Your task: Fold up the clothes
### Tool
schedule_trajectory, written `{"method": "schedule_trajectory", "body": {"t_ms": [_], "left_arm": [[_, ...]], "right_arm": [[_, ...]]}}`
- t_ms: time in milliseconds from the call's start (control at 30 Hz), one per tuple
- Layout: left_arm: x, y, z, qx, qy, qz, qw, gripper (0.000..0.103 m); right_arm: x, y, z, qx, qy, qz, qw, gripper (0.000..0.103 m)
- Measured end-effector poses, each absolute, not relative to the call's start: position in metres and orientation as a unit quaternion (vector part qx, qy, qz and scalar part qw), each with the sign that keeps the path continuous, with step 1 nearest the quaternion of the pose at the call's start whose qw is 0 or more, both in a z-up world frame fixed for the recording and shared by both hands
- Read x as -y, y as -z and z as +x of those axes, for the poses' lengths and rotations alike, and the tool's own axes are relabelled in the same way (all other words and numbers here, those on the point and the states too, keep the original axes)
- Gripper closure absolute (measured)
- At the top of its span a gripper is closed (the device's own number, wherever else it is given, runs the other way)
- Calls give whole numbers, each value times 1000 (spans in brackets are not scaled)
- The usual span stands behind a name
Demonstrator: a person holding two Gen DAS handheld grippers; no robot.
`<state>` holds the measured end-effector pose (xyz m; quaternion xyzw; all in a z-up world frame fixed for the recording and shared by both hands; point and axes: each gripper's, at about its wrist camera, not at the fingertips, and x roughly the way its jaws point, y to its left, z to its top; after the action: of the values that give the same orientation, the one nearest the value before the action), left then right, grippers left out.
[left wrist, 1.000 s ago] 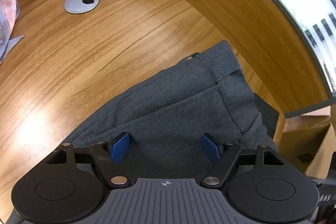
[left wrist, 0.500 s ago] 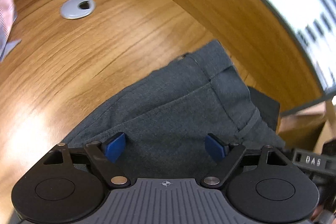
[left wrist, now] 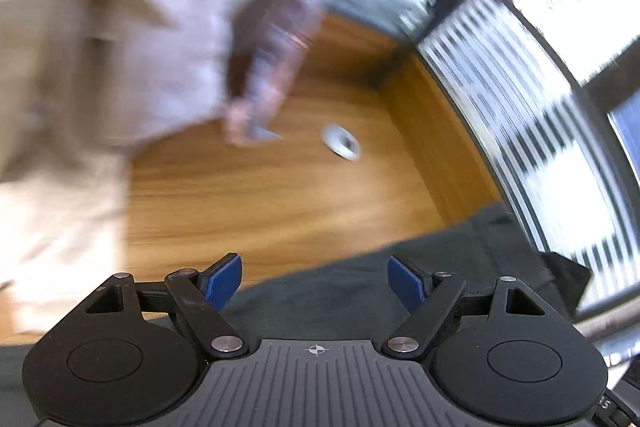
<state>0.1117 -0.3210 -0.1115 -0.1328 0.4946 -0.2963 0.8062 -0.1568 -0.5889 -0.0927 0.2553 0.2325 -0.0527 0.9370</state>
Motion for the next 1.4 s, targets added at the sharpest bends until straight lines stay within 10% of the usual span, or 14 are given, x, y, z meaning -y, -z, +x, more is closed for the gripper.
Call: {"method": "schedule_trajectory", "body": {"t_ms": [667,1233,1400], "left_arm": [[48,168,35,-532,154,-225,802,23],[57,206,28,-573,217,-236,754,16],[62,216,20,-588,222,-260,733,12]], "right_arm": [[302,115,-155,-282,-146,-74,945,81],[200,207,-163,-373,-147,-204,893,56],[209,198,-160,-367,-138,-171,904,77]]}}
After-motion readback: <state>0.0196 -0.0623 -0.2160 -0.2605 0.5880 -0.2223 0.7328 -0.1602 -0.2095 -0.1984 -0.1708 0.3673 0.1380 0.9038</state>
